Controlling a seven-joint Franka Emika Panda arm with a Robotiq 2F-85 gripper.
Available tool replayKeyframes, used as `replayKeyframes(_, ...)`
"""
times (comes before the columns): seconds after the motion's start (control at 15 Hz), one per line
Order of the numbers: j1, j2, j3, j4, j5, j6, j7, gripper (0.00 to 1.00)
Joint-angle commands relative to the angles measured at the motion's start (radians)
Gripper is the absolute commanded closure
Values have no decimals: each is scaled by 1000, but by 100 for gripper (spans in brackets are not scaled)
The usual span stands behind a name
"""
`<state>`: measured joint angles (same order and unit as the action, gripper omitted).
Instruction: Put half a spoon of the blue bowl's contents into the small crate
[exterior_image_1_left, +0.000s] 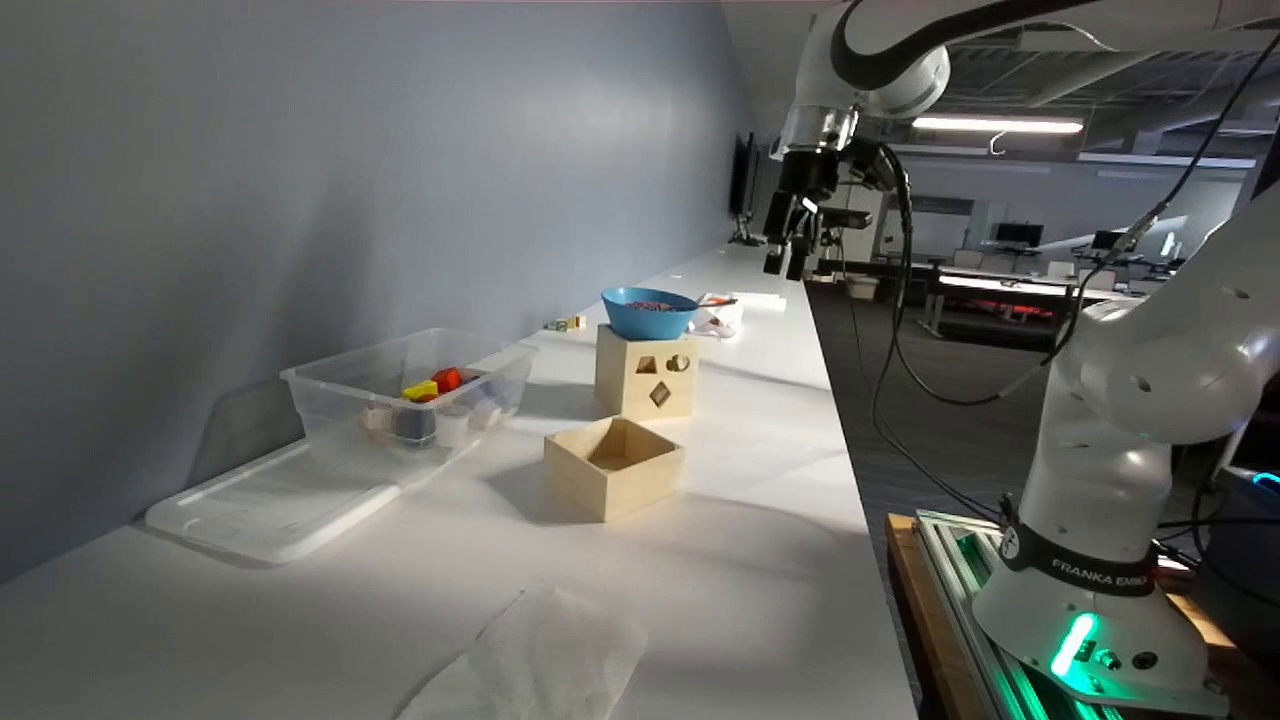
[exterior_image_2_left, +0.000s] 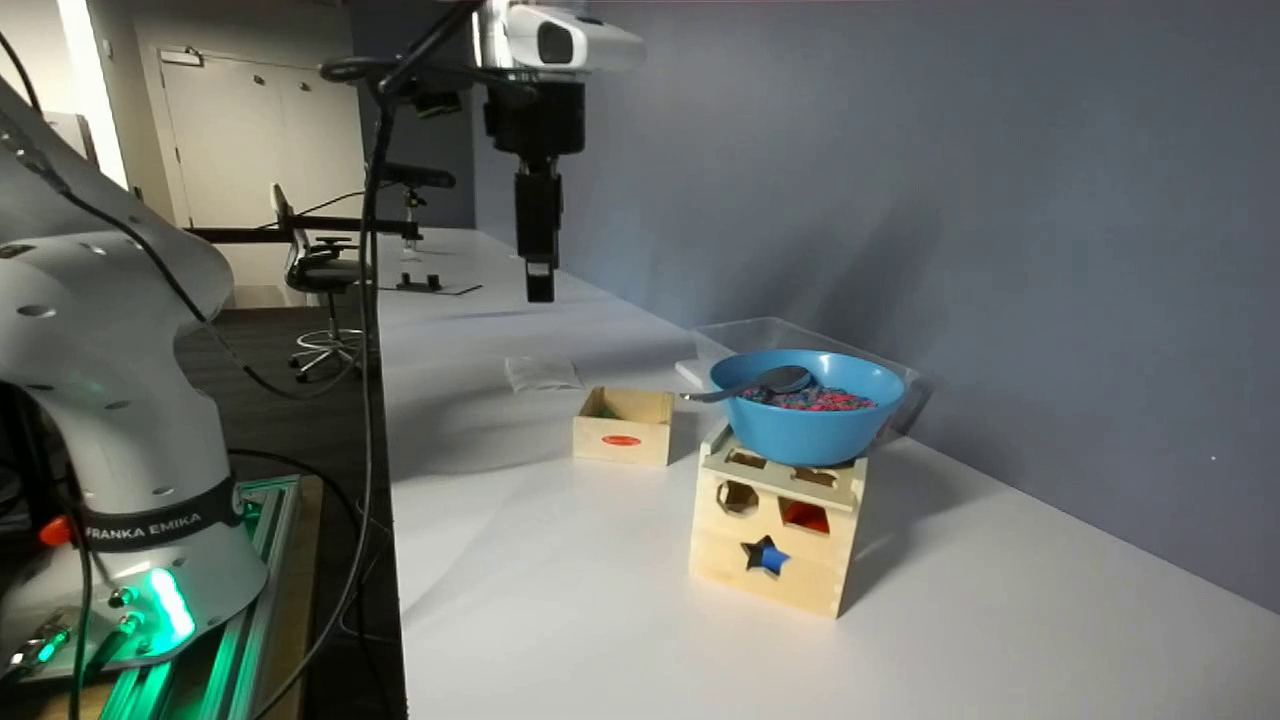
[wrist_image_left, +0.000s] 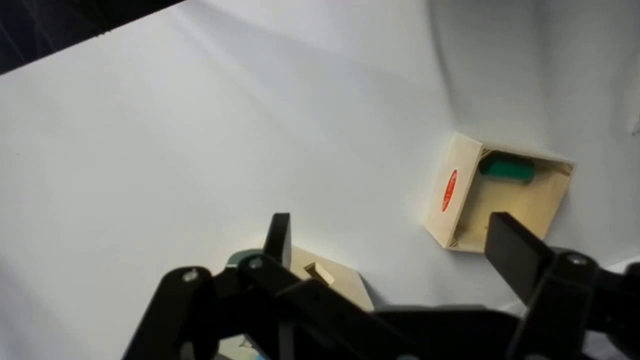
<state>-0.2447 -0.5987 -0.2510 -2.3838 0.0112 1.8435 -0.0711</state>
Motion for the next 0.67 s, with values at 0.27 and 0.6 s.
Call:
replayKeyframes(0.27,-94,-83,-47,-50,-2,55,67,0)
replayKeyframes(0.6,-104,-79,-65,-75,34,88,101,0)
